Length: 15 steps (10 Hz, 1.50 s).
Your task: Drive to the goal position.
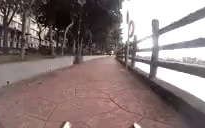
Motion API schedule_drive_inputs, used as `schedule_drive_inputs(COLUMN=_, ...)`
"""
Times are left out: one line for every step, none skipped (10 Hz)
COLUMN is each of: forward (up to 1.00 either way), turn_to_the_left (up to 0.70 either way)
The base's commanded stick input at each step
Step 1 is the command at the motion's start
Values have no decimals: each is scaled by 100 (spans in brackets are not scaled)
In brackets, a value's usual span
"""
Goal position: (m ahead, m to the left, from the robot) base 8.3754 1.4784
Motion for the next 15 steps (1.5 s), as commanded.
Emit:
schedule_drive_inputs(forward=70, turn_to_the_left=0)
schedule_drive_inputs(forward=70, turn_to_the_left=0)
schedule_drive_inputs(forward=70, turn_to_the_left=0)
schedule_drive_inputs(forward=70, turn_to_the_left=0)
schedule_drive_inputs(forward=70, turn_to_the_left=0)
schedule_drive_inputs(forward=70, turn_to_the_left=0)
schedule_drive_inputs(forward=70, turn_to_the_left=0)
schedule_drive_inputs(forward=70, turn_to_the_left=0)
schedule_drive_inputs(forward=70, turn_to_the_left=0)
schedule_drive_inputs(forward=70, turn_to_the_left=-1)
schedule_drive_inputs(forward=70, turn_to_the_left=-2)
schedule_drive_inputs(forward=70, turn_to_the_left=-18)
schedule_drive_inputs(forward=70, turn_to_the_left=-34)
schedule_drive_inputs(forward=70, turn_to_the_left=-27)
schedule_drive_inputs(forward=70, turn_to_the_left=-1)
